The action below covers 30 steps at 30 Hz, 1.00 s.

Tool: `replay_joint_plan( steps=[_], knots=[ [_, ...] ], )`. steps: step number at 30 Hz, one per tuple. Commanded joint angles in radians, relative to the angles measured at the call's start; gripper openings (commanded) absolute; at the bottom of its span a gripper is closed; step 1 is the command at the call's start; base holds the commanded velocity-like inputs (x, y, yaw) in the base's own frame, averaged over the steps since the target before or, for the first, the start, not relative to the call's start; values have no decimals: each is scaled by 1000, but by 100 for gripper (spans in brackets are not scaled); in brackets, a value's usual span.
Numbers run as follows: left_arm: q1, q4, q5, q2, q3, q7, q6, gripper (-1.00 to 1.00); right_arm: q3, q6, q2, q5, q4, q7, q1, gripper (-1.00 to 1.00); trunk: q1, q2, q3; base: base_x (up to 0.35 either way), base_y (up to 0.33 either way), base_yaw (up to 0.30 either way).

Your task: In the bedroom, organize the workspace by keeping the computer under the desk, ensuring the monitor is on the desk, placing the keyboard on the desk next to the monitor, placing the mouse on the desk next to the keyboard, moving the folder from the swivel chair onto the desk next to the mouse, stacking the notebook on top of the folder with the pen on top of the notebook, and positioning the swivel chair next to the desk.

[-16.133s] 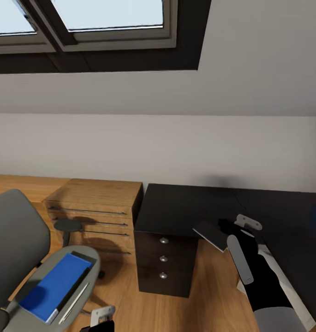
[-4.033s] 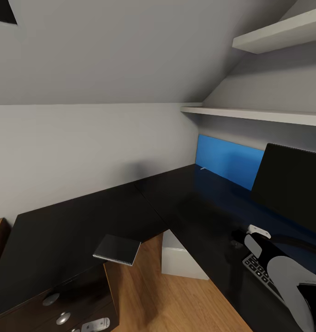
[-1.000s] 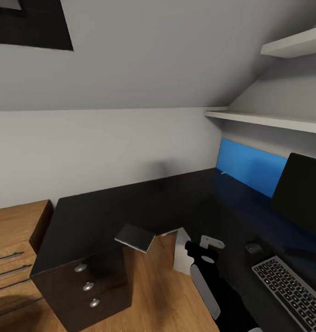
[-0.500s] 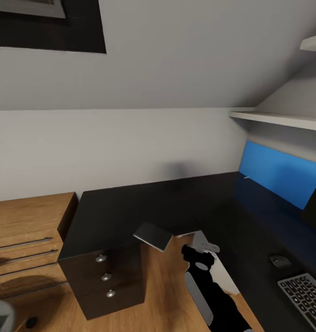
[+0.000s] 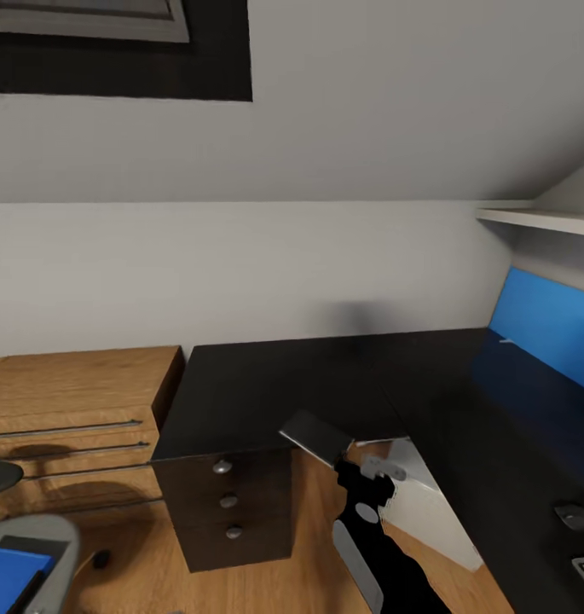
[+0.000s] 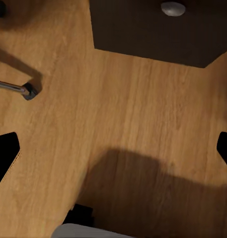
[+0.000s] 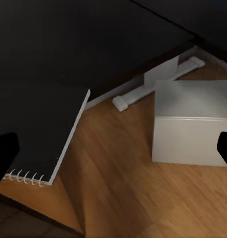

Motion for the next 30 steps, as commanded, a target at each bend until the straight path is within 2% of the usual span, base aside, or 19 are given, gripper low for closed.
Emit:
replay_joint_plan(
  steps=[1, 3, 6, 8, 9, 10, 11, 13, 14, 15, 16, 18, 22, 24, 27, 30],
  knots=[
    [-1, -1, 4, 1, -5, 8, -16, 100, 3, -9, 0, -9, 4, -4, -1, 100, -4, 6, 2, 0, 0, 279],
    [-1, 0, 4, 0, -5, 8, -31, 100, 7, -17, 0, -9, 18, -1, 0, 100, -11, 20, 8, 0, 0, 269],
    [-1, 1, 6, -3, -6, 10, -41, 100, 39, -63, -4, -5, 87, 2, 10, 100, -23, 41, 18, 0, 0, 142],
    [-1, 2, 7, -2, -6, 12, -43, 100, 70, -139, -6, 3, 157, 2, 18, 100, -31, 55, 24, 0, 0, 53],
    [-1, 12, 8, -3, -5, 13, -41, 100, 111, -233, -7, 10, 265, 3, 33, 100, -34, 62, 27, 0, 0, 14],
    [-1, 15, 8, -4, -5, 13, -41, 100, 120, -249, -6, 11, 293, 3, 36, 100, -38, 69, 30, 0, 0, 11],
    [-1, 27, 8, -9, -5, 13, -39, 100, 150, -299, -5, 11, 391, 9, 41, 100, -42, 76, 33, 0, 0, 6],
    [-1, 37, 8, -15, -5, 13, -39, 100, 169, -341, -4, 12, 466, 23, 43, 100, -50, 90, 40, 0, 0, 4],
    [-1, 47, 8, -22, -5, 13, -38, 100, 182, -393, -3, 11, 540, 48, 45, 100, -54, 97, 43, 0, 0, 2],
    [-1, 52, 8, -25, -5, 13, -38, 100, 187, -422, -3, 11, 574, 64, 45, 100, -57, 104, 46, 0, 0, 2],
    [-1, 64, 8, -33, -5, 12, -38, 100, 199, -526, -1, 10, 692, 146, 46, 100, -61, 111, 49, 0, 0, 0],
    [-1, 68, 8, -38, -5, 12, -38, 100, 202, -573, -1, 8, 761, 206, 46, 100, -69, 125, 55, 0, 0, 0],
    [-1, 73, 8, -44, -5, 13, -39, 100, 201, -611, -6, 4, 849, 316, 47, 100, -69, 125, 55, 0, 0, 0],
    [-1, 114, 9, -45, -5, 14, -44, 100, 201, -619, -23, 3, 879, 381, 47, 100, -69, 125, 55, 0, 0, 0],
    [-1, 162, 9, -46, -6, 12, -47, 100, 201, -620, -30, 3, 886, 398, 47, 100, -69, 125, 55, 0, 0, 0],
    [-1, 259, 8, -46, -8, 10, -60, 100, 202, -620, -33, 2, 889, 414, 47, 100, -69, 125, 55, 0, 0, 0]
  ],
)
